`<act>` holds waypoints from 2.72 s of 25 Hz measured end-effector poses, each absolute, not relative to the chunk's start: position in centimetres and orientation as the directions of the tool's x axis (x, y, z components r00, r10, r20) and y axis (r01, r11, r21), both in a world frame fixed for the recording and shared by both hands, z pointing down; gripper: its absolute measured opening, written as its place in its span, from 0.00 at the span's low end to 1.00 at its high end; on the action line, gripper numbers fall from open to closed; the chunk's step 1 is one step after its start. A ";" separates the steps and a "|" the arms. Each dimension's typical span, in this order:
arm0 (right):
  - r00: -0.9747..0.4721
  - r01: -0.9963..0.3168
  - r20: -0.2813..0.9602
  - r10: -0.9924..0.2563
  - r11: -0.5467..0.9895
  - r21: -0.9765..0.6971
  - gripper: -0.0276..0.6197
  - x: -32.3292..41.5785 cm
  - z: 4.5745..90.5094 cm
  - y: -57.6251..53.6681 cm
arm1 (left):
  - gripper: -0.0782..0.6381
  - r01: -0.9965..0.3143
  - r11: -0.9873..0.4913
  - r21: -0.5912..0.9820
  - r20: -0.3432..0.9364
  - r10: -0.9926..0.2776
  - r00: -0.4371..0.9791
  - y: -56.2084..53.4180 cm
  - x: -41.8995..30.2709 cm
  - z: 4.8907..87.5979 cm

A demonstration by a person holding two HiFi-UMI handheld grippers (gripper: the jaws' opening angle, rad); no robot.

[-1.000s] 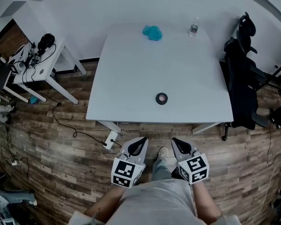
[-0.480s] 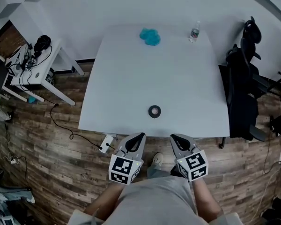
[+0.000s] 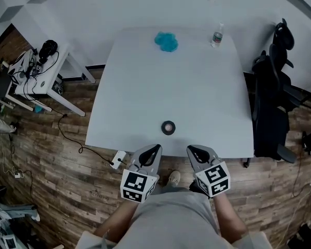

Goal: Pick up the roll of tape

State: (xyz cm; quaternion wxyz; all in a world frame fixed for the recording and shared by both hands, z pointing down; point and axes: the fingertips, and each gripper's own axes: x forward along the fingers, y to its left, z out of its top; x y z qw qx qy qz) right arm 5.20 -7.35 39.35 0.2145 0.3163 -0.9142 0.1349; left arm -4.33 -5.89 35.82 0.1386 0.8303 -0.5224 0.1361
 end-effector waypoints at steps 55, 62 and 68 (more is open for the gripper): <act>-0.577 -0.770 0.570 -0.585 0.622 -0.142 0.05 5.1 45.5 -15.6 | 0.13 -0.797 -0.602 0.053 0.500 -0.675 0.543 -16.1 -5.2 44.7; -0.578 -0.770 0.588 -0.566 0.616 -0.164 0.05 4.9 47.4 -15.8 | 0.13 -0.788 -0.612 0.067 0.529 -0.648 0.548 -16.7 -5.2 47.2; -0.576 -0.774 0.601 -0.554 0.607 -0.181 0.05 4.8 48.9 -15.7 | 0.15 -0.769 -0.637 0.059 0.553 -0.620 0.556 -17.0 -5.3 49.0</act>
